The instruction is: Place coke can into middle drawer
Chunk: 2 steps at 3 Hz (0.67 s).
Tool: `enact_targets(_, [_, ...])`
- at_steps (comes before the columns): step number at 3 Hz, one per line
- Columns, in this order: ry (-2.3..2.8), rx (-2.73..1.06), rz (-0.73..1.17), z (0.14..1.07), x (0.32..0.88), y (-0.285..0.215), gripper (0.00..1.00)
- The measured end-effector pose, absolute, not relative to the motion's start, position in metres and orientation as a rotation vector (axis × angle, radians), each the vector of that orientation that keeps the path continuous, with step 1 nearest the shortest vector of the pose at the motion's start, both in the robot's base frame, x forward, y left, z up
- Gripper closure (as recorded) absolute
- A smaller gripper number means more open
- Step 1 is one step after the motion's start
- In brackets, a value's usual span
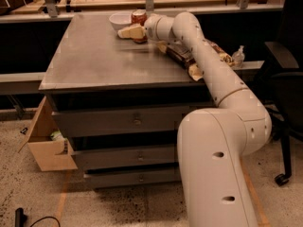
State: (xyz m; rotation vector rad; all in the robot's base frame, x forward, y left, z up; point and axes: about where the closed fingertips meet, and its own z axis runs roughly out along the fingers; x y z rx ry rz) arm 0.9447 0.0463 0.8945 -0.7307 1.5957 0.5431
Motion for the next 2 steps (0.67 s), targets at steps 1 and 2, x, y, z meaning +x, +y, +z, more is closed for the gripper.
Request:
enact_targets(1, [1.619, -0.764, 0.514, 0.91, 0.937, 0.035, 0.0])
enact_targets(2, [1.608, -0.816, 0.495, 0.936, 0.916, 0.016, 0.0])
